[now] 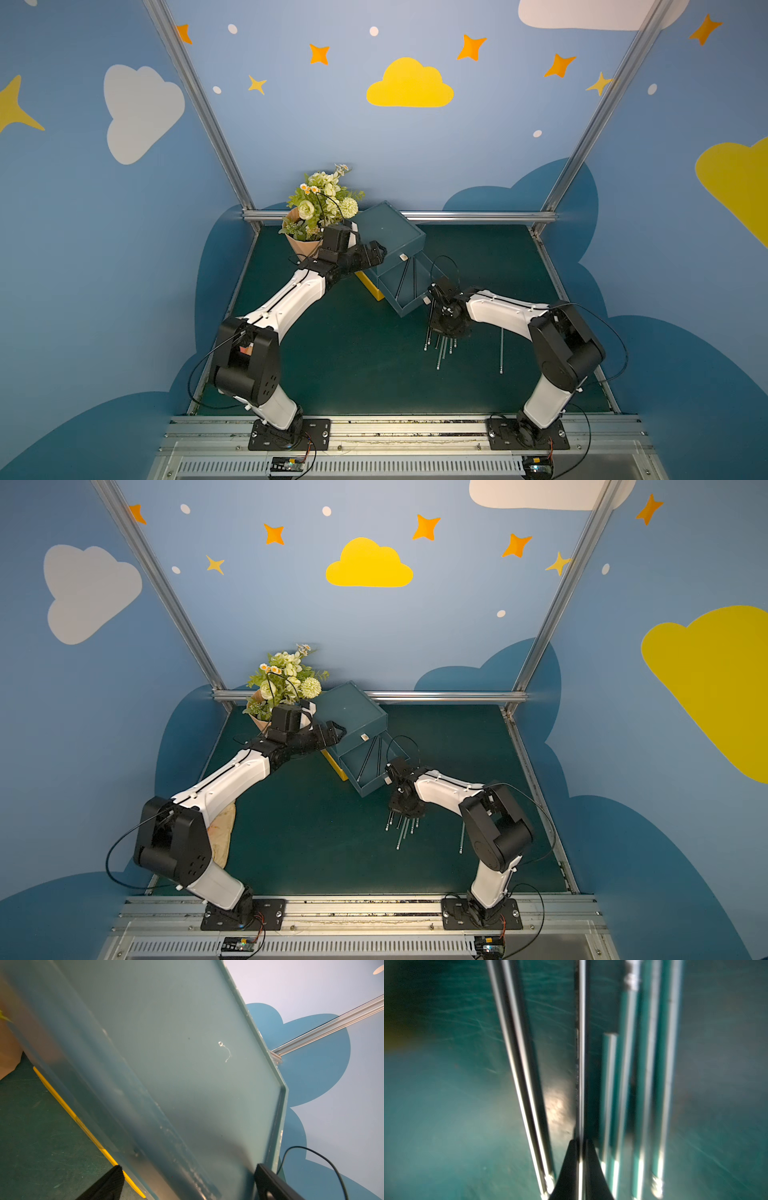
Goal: Please place the pencils in the drawer according to their color
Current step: Pick up the pencil from the center of the board, then place the pencil in the drawer.
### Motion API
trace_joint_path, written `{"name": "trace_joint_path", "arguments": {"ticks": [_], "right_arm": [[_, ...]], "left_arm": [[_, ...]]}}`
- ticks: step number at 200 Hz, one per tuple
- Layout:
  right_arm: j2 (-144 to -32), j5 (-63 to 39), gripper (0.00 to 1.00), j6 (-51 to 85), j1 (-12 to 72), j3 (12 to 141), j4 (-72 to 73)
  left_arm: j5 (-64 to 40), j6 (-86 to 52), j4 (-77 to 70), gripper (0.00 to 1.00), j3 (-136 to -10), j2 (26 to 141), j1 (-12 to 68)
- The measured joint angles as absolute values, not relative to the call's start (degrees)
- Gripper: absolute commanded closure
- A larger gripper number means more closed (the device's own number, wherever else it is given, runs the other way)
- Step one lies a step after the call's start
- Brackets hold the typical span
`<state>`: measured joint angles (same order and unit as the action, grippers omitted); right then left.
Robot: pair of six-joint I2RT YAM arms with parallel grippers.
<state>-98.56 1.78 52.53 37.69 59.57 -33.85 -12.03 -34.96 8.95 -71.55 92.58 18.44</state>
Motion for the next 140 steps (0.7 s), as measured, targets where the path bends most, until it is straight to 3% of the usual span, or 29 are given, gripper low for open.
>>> {"name": "trace_joint_path", "arguments": {"ticks": [75,140], "right_arm": [[-82.59,2.46,1.00,53.12,35.11,61.52,-37.82],[-83.99,3.38,1.00,51.68,34.59,73.47,-34.11]], "left_arm": [[-12.05,-34.96,8.93,0.00,-71.53,92.58,18.44],[-12.05,-35.18,8.54,0.00,-71.31,92.58,18.46]]}}
